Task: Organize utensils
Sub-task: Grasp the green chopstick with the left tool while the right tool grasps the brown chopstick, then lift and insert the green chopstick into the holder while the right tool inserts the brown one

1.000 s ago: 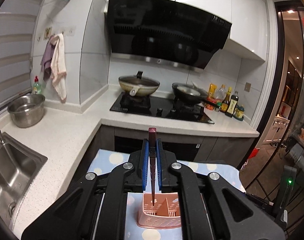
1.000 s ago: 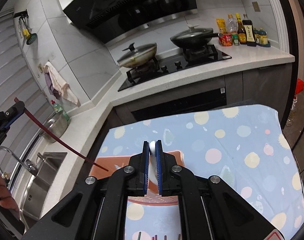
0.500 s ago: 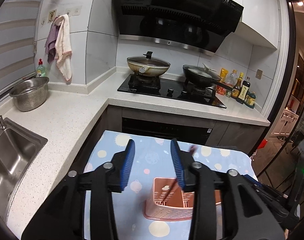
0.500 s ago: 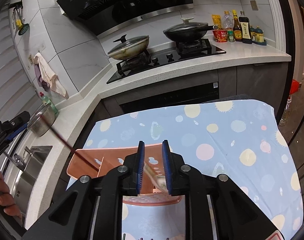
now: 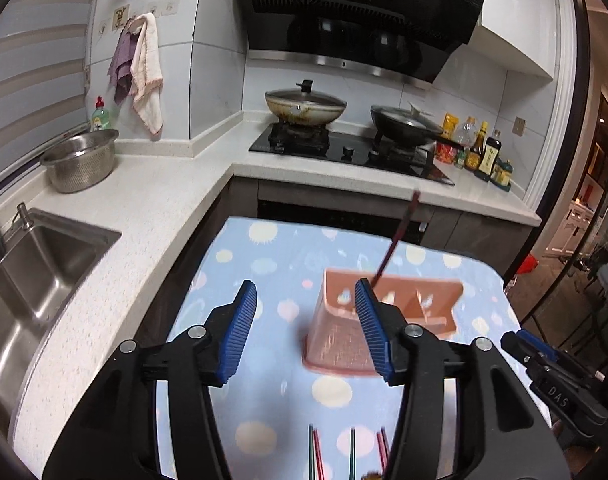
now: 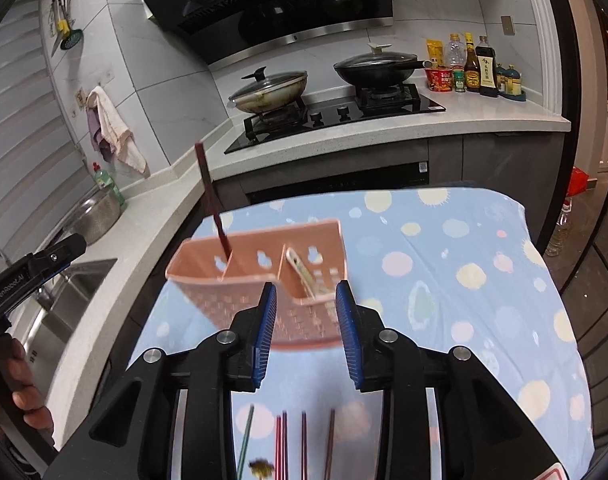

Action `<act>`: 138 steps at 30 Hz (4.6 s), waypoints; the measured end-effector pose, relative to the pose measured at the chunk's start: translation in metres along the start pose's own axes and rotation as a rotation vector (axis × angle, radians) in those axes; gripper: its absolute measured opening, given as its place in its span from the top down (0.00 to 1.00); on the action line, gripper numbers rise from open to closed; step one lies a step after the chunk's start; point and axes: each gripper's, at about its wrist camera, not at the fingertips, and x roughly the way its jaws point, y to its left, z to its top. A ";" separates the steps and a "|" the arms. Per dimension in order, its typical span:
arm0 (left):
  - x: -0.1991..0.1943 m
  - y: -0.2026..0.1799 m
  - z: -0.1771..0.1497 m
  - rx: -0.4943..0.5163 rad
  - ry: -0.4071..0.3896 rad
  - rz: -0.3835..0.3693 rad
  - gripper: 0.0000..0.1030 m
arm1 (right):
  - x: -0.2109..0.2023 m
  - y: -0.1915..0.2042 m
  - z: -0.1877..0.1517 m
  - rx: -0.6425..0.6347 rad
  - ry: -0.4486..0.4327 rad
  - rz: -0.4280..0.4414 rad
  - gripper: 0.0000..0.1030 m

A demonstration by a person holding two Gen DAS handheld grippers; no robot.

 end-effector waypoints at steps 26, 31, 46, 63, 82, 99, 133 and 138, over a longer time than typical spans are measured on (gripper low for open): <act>-0.048 0.011 -0.232 0.002 0.353 0.016 0.53 | -0.052 -0.009 -0.217 -0.070 0.305 -0.091 0.69; -0.051 0.006 -0.251 0.021 0.379 0.018 0.53 | -0.051 -0.004 -0.224 -0.091 0.309 -0.090 0.69; -0.045 0.005 -0.263 0.033 0.400 0.032 0.53 | -0.040 0.001 -0.231 -0.112 0.345 -0.100 0.78; -0.044 -0.002 -0.269 0.057 0.415 0.017 0.53 | -0.037 -0.007 -0.235 -0.093 0.364 -0.113 0.88; -0.042 -0.004 -0.271 0.074 0.419 0.004 0.86 | -0.038 -0.006 -0.236 -0.101 0.367 -0.107 0.93; -0.055 0.002 -0.263 0.015 0.409 -0.048 0.93 | -0.053 -0.007 -0.230 -0.083 0.324 -0.089 0.93; -0.107 0.013 -0.093 -0.050 0.036 -0.075 0.93 | -0.115 -0.018 -0.088 0.028 -0.028 -0.005 0.93; -0.101 0.013 -0.068 -0.046 -0.003 -0.066 0.93 | -0.111 -0.022 -0.063 0.043 -0.060 0.011 0.93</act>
